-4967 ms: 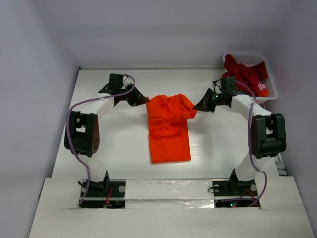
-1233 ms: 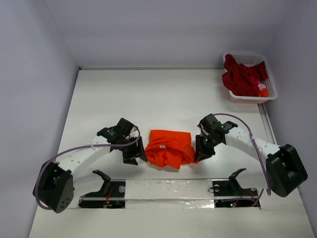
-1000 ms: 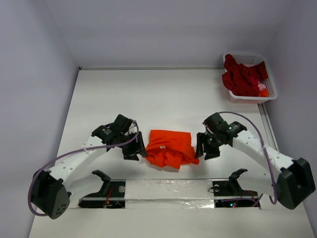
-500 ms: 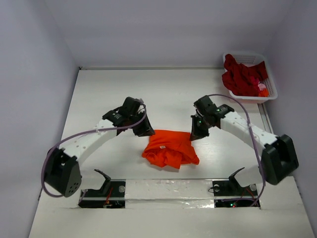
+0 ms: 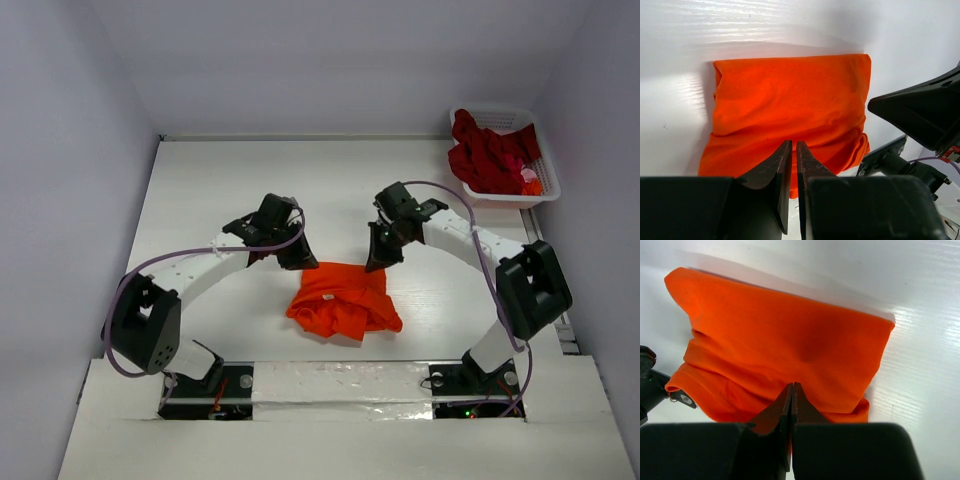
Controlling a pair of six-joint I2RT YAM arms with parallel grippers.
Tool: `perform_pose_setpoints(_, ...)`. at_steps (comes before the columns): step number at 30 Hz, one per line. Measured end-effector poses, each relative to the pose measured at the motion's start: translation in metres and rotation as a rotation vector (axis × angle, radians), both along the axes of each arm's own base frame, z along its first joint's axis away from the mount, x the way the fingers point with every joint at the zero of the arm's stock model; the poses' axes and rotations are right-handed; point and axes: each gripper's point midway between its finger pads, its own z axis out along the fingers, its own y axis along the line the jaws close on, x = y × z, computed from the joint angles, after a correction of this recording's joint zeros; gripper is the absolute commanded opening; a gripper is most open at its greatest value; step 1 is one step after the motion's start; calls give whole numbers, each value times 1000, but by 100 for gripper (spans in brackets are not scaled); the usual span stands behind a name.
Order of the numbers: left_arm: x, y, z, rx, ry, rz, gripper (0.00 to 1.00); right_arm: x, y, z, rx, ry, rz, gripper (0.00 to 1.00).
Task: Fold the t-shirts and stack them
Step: Smooth out wrinkles on the folded tshirt
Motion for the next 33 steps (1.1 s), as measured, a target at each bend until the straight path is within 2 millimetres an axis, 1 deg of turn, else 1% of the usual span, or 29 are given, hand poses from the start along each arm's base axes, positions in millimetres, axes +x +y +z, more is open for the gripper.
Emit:
perform_pose_setpoints(5, 0, -8, -10, -5, 22, -21, 0, -2, 5, -5, 3, 10, 21, 0)
perform_pose_setpoints(7, -1, -12, -16, -1, 33, -32, 0, -6, 8, -5, 1, 8, 39, 0)
perform_pose_setpoints(13, -6, -22, -34, 10, 66, -64, 0, -24, 24, -6, -7, 4, 116, 0)
perform_pose_setpoints(18, -9, -29, -52, 26, 100, -82, 0, -41, 28, -4, -13, -3, 163, 0)
perform_pose_setpoints(21, -10, -31, -63, 34, 124, -80, 0, -55, 23, -4, -18, 3, 179, 0)
perform_pose_setpoints(23, -9, -33, -68, 34, 133, -76, 0, -68, 18, -5, -23, 11, 190, 0)
perform_pose_setpoints(27, -7, -36, -79, 35, 156, -68, 0, -88, 10, 1, -17, 3, 207, 0)
perform_pose_setpoints(29, -6, -38, -82, 35, 165, -68, 0, -99, 4, 4, -16, -2, 212, 0)
perform_pose_setpoints(33, 1, -45, -82, 23, 163, -69, 0, -119, -8, 6, -16, -4, 212, 0)
